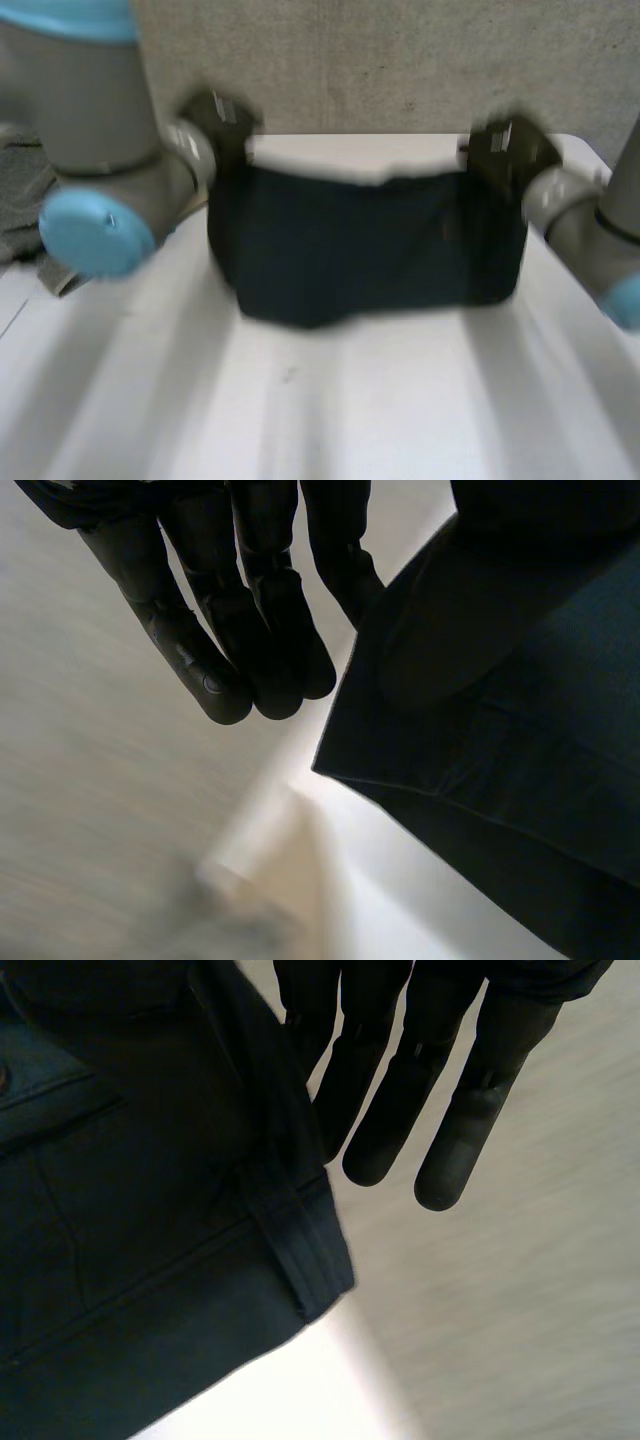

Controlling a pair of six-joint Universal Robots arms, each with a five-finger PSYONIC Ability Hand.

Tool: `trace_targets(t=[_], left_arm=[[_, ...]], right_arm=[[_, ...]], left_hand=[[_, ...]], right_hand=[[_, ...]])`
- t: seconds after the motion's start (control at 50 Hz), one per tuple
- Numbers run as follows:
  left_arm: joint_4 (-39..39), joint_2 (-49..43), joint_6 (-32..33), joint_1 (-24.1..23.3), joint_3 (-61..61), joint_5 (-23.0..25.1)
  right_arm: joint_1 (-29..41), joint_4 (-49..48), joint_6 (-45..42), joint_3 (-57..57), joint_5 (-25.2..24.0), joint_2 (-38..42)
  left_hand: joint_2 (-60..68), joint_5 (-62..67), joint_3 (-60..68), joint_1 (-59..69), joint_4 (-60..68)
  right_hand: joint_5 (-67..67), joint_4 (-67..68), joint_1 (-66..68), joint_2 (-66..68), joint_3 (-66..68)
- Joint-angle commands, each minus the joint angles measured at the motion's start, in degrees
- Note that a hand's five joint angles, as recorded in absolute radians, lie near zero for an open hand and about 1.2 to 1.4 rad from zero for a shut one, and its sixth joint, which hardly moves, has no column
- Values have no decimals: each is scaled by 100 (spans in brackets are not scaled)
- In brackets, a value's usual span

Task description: Fold the laundry.

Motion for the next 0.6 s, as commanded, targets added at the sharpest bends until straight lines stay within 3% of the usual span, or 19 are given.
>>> trace_targets(t=[0.02,0.14,0.32,0.48,0.6], left_arm=[[2713,466,-242,384,1633,348],[2947,643,-805,429,1309,1027],[2771,924,-1025,587,-553,755],[3166,749,-999,543,-2731,772],[3140,230,-973,420,-3604,728]], right_arm=[[291,-2409,620,-1412,935,-107],[493,-2482,947,-1466,751,-319],[511,-2517,974,-615,417,-249],[336,-2797,974,852,-223,637],[160,-3000,658,1451,-655,1350]], left_hand=[[1148,1186,1186,1376,1135],[1148,1186,1186,1376,1135],[1148,1186,1186,1376,1135],[1148,1186,1186,1376,1135],[1148,1186,1186,1376,1135]], right_hand=[[1219,1150,1679,1277,1193],[1219,1150,1679,1277,1193],[1219,1150,1679,1277,1193],[1219,1150,1679,1277,1193],[1219,1150,1679,1277,1193]])
